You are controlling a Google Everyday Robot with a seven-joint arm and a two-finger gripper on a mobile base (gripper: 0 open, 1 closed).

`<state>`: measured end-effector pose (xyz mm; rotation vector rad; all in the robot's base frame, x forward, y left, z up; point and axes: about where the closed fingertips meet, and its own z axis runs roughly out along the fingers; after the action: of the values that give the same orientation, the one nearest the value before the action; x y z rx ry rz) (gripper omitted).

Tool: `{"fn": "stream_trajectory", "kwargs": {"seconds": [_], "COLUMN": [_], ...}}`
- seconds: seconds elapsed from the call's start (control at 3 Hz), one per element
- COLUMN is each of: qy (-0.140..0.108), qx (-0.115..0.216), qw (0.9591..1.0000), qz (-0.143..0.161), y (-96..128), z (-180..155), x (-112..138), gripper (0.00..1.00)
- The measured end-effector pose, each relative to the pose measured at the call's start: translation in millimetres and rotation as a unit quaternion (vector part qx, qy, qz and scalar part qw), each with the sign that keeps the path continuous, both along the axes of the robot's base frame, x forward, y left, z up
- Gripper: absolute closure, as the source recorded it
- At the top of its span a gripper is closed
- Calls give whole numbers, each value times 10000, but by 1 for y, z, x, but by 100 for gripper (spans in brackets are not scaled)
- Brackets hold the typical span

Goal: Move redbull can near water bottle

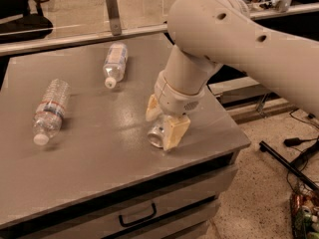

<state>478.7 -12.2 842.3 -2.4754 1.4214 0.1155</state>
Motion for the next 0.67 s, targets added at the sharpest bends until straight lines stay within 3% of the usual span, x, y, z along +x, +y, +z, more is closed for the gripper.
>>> {"fn": "stream_trajectory", "kwargs": {"seconds": [0.67], "qy": [-61], "qx": [384], "qw": [9992], "qz": [24], "y": [1], "z": [22], "x": [2], "gripper": [64]}}
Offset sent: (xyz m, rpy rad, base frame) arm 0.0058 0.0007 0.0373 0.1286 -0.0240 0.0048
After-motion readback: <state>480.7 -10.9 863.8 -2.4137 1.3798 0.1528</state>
